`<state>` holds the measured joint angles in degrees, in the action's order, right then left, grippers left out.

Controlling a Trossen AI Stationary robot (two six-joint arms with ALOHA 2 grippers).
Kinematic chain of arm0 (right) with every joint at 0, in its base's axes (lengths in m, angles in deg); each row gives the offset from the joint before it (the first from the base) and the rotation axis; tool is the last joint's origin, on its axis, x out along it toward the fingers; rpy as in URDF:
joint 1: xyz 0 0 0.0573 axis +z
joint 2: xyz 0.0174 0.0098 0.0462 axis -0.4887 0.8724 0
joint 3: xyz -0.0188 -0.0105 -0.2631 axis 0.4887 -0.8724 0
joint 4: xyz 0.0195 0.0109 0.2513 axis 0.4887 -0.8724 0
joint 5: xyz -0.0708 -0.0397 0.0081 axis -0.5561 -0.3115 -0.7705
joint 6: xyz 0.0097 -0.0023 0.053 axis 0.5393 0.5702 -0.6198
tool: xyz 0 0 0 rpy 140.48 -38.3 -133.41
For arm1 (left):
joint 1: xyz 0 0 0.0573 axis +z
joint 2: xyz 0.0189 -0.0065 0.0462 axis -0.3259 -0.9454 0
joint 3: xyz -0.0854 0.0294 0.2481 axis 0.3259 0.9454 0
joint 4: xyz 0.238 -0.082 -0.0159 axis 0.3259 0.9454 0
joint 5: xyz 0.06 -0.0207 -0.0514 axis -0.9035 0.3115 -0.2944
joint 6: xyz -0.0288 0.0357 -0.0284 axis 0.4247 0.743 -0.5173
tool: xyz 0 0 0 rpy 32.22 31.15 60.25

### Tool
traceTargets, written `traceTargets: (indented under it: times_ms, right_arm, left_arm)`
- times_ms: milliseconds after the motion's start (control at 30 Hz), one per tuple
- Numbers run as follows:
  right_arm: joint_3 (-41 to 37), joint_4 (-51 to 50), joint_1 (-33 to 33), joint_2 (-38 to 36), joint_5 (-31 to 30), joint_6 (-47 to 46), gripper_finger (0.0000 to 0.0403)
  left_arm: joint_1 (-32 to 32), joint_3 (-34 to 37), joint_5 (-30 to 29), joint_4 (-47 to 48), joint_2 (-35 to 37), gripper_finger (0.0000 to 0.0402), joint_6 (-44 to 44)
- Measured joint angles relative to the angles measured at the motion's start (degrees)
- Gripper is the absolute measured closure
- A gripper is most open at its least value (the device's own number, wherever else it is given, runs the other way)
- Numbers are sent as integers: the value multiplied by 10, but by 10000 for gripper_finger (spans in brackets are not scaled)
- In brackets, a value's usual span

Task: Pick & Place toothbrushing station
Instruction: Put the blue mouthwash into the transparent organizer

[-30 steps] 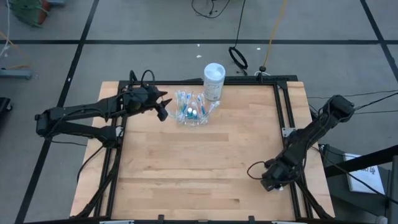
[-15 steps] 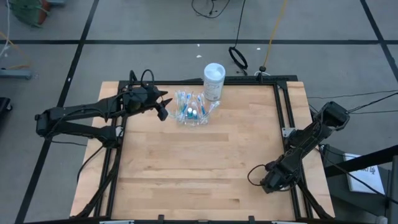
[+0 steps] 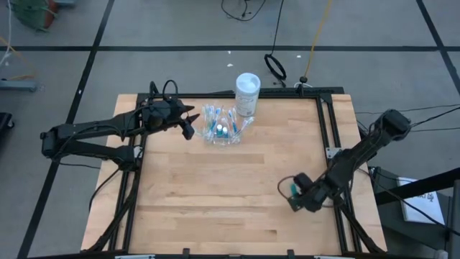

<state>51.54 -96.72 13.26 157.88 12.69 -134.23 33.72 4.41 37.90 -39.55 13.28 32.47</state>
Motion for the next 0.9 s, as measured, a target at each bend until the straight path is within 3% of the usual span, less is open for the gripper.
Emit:
traceTargets:
  times_ms: [100,233,333,500,700,900]
  right_arm:
    - [1,5,-28,-43,-126,97,313]
    - [1,49,-71,-77,-339,259,311]
    - [1,115,-114,-86,-399,396,310]
    - [1,247,-201,-75,-320,607,309]
    - [1,341,-298,-44,-130,801,308]
    - [1,360,-356,52,-13,925,308]
  left_arm:
    - [0,0,12,0,0,220,0]
    - [-4,0,42,3,0,220,2]
    - [-17,0,69,3,-7,220,2]
    - [-56,-1,109,2,-21,220,19]
    - [-122,-1,119,-13,-56,220,17]
    - [-171,-1,118,-170,-121,220,34]
